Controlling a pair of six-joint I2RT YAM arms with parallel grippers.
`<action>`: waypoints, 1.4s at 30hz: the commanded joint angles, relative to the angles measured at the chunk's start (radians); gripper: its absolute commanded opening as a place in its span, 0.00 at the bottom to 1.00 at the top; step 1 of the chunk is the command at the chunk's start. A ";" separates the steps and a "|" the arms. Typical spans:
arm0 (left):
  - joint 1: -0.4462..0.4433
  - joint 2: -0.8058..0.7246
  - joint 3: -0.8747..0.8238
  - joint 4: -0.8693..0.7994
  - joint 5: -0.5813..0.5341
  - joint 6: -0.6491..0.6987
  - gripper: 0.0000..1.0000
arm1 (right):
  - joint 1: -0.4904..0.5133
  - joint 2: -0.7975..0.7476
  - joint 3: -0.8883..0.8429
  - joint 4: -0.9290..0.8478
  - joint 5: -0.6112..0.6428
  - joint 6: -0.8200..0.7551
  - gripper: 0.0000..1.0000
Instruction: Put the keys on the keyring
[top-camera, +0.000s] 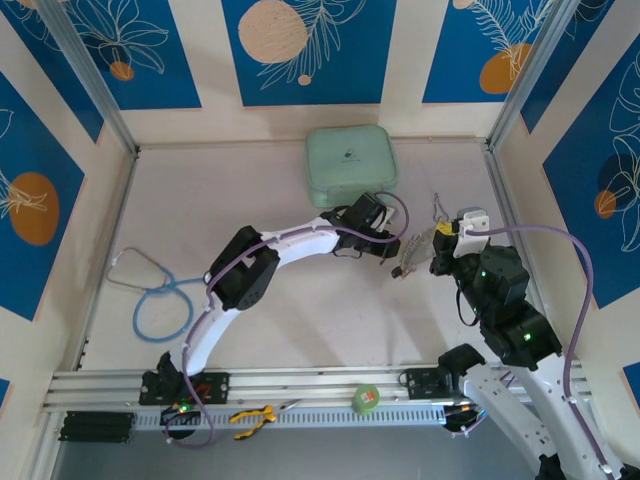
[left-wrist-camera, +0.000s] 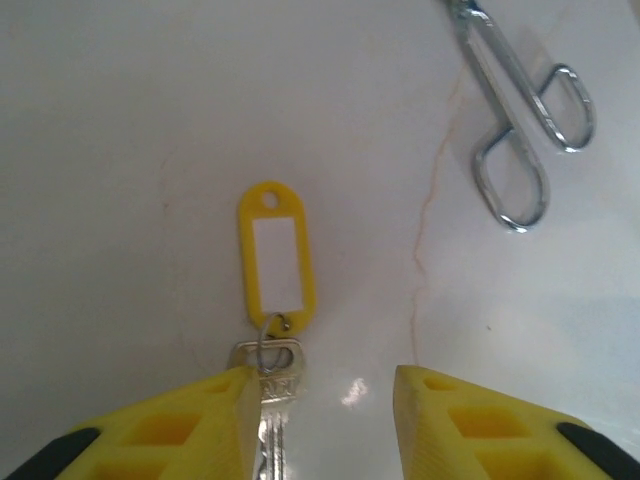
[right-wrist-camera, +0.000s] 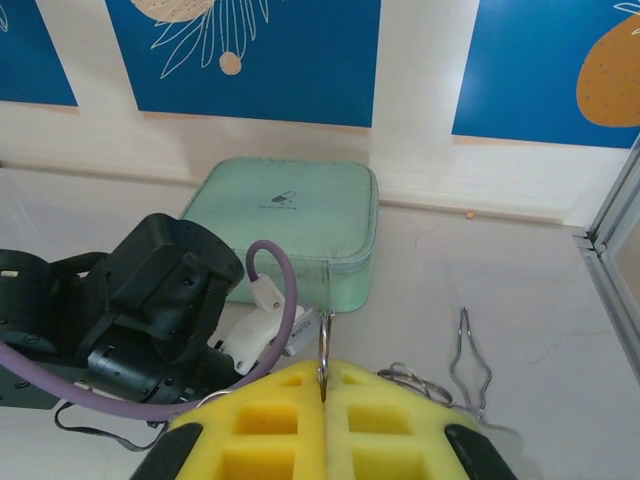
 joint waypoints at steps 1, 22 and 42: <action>-0.008 0.040 0.068 -0.079 -0.046 -0.001 0.41 | -0.005 -0.016 0.039 0.027 -0.013 -0.002 0.00; -0.012 0.146 0.206 -0.145 -0.033 -0.010 0.31 | -0.006 -0.019 0.036 0.024 -0.023 -0.008 0.00; -0.013 0.059 0.137 -0.127 -0.056 0.067 0.00 | -0.006 -0.024 0.034 0.010 -0.034 -0.008 0.00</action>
